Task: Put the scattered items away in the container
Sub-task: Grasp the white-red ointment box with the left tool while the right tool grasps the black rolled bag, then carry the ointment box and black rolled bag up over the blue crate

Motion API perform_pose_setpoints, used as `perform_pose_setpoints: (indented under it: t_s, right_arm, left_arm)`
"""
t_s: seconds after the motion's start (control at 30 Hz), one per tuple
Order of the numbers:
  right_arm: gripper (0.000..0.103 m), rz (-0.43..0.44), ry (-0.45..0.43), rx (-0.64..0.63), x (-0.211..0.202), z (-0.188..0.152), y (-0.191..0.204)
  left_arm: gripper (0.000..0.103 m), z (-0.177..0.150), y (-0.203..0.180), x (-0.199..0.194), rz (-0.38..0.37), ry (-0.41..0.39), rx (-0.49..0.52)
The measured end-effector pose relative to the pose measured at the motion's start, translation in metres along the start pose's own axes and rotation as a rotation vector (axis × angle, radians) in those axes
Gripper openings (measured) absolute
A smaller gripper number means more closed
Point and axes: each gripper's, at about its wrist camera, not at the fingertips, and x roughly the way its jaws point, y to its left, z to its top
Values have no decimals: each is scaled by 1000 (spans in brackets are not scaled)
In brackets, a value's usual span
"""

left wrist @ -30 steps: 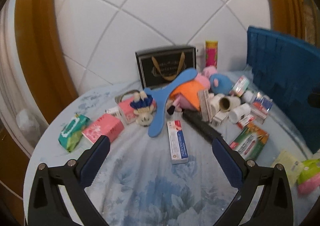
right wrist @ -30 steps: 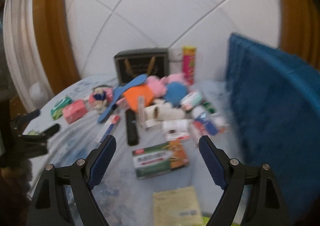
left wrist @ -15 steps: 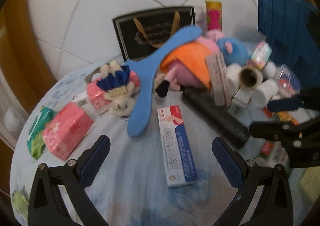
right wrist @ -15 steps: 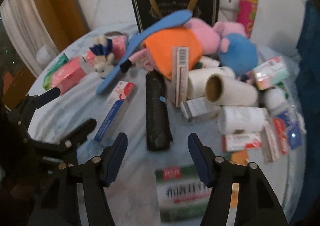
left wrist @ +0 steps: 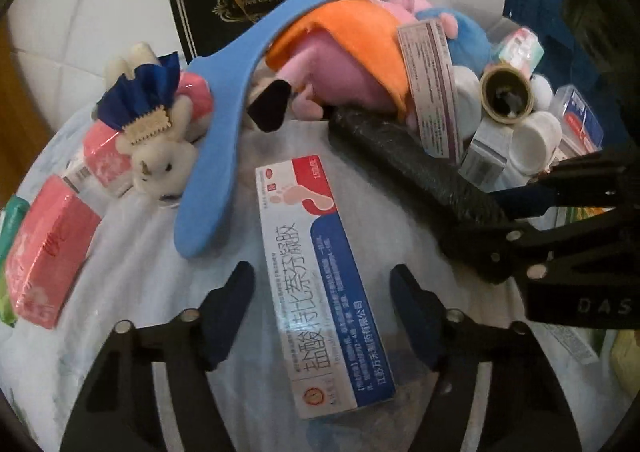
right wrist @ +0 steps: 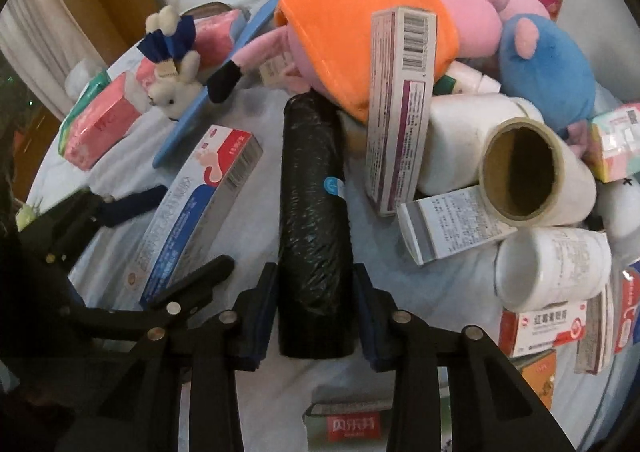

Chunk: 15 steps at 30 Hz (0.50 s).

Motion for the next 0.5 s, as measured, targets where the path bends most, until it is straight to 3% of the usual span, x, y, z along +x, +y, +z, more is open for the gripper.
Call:
perform_pose_setpoints:
  t_s: [0.17,0.5]
  right_arm:
    - [34,4,25,-7,2,8,-1]
    - [33,-40,-29,-37,-22,-15,5]
  left_arm:
    - [40,1,-2,-3,-24,5,10]
    - [39,-5,-6,-41,1,-79,23]
